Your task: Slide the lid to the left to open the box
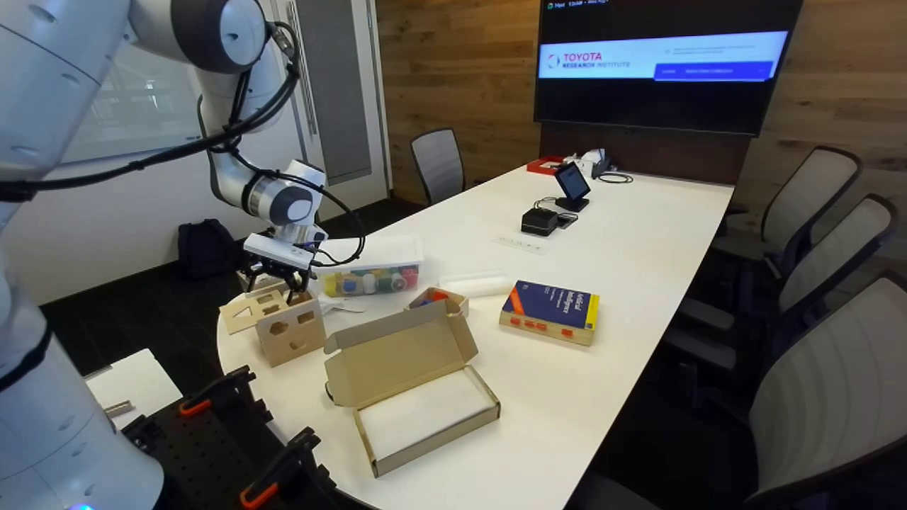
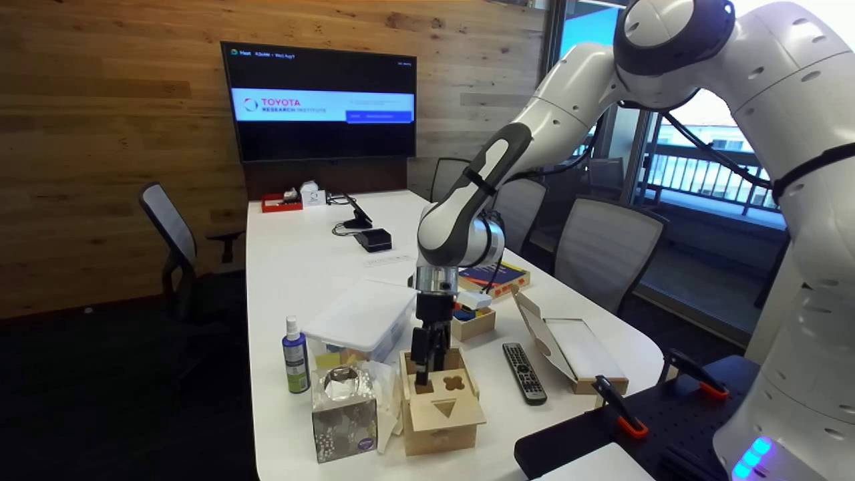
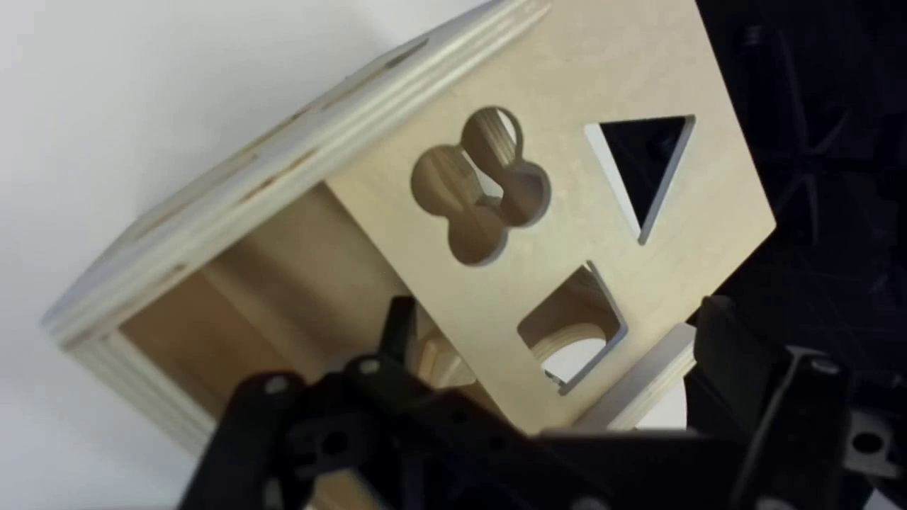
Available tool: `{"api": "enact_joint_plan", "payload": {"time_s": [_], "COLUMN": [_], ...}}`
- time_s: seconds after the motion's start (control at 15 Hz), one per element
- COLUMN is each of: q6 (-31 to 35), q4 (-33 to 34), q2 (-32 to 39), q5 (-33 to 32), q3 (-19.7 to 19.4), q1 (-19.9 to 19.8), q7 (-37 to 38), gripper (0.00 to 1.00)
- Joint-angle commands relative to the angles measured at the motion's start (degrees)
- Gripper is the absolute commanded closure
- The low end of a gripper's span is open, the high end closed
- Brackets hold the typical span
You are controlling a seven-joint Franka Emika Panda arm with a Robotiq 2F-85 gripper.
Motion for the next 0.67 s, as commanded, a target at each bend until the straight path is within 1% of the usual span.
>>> {"api": "enact_joint_plan", "payload": {"time_s": [0.0,0.07,0.2,0.47,0.6], "q6": [-6.3,-6.7,-6.5,-2.1,0.3], "q4": [1.3,1.6,2.0,1.9,0.9], "q2": [-1.1,-1.1,-1.5,-3.6,-5.9], "q5": [3.9,4.9,5.7,5.8,5.5], "q3": [1.0,1.0,-0.3,-2.1,-2.9], "q1": [-0.3,-0.3,0.6,0.9,0.9], "q7": [-0.2,-0.3,1.0,2.1,2.6], "gripper": [0.0,0.0,0.0,0.0,0.0]}}
